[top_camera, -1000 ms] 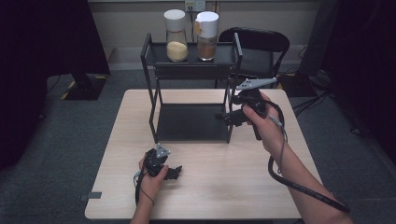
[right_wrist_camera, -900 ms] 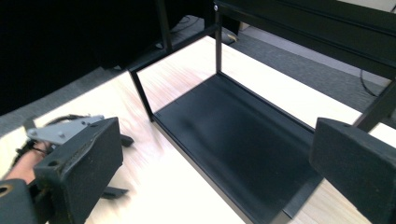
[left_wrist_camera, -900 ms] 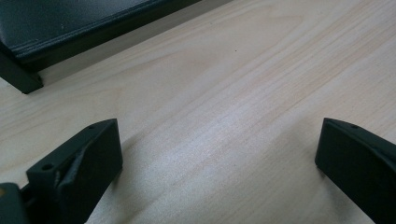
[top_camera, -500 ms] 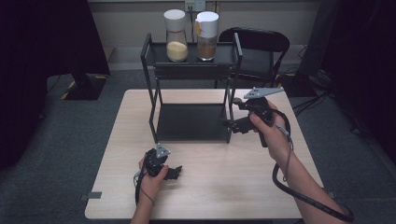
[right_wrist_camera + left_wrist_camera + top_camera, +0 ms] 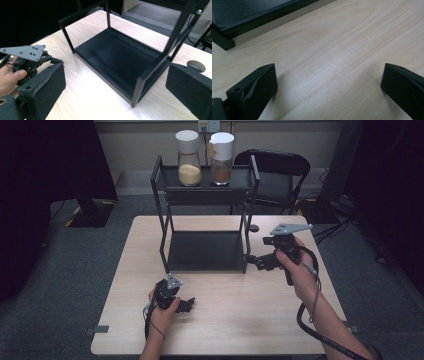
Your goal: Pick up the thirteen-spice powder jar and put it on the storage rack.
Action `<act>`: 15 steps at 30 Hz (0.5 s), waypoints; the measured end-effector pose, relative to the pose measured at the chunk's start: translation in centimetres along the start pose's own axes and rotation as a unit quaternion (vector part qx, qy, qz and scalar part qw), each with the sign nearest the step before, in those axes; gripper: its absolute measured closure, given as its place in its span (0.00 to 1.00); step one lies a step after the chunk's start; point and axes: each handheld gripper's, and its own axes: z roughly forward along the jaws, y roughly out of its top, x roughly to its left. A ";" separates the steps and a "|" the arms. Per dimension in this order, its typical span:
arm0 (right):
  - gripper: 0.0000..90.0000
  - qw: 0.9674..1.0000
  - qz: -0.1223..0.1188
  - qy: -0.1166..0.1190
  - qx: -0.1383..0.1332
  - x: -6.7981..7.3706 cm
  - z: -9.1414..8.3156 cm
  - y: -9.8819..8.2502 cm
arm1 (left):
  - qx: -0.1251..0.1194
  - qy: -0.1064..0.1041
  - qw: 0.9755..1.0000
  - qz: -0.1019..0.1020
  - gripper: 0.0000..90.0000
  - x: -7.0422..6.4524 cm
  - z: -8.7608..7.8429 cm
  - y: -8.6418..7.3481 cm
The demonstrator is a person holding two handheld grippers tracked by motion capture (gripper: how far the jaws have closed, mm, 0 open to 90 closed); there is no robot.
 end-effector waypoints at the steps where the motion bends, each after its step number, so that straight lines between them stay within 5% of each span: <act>1: 0.02 1.000 0.001 0.000 0.000 0.0 -0.1 -0.1 | 0.001 0.000 1.000 0.000 0.00 0.0 0.0 0.0; 15: 0.02 1.000 0.005 -0.001 0.003 -0.6 -0.6 -2.2 | 0.000 0.000 1.000 -0.001 0.00 0.0 0.0 0.0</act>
